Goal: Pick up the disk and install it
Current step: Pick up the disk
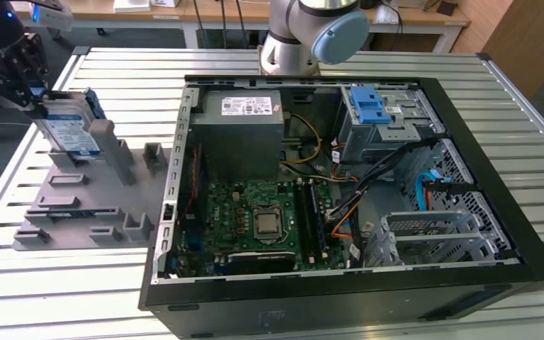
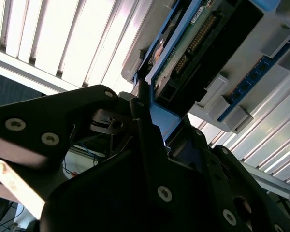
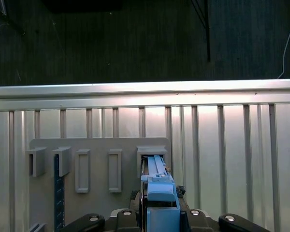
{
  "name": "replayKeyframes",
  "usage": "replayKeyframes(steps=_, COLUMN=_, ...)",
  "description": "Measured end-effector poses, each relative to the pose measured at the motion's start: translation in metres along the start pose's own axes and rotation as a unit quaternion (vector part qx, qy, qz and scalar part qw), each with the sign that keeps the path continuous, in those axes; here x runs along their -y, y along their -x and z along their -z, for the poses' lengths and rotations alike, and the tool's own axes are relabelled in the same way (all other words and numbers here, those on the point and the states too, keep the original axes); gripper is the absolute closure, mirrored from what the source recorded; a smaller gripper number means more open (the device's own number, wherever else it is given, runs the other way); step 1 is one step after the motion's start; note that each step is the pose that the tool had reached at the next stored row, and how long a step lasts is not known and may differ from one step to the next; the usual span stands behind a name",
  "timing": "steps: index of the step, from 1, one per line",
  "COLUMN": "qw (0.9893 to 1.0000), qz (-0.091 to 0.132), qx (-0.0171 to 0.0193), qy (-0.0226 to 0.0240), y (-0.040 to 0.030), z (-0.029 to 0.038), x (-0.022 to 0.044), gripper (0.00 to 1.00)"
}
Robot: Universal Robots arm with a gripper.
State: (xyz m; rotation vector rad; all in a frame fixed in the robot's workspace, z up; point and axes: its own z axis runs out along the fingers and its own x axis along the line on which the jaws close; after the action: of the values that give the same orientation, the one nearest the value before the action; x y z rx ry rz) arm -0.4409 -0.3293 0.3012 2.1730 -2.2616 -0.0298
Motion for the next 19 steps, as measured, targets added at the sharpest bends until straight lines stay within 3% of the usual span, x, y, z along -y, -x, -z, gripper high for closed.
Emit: replayKeyframes(steps=19, qw=1.0000, qz=0.000, qx=0.0000, qy=0.0000, y=0.0000, z=0.0040, x=0.0000, gripper=0.64)
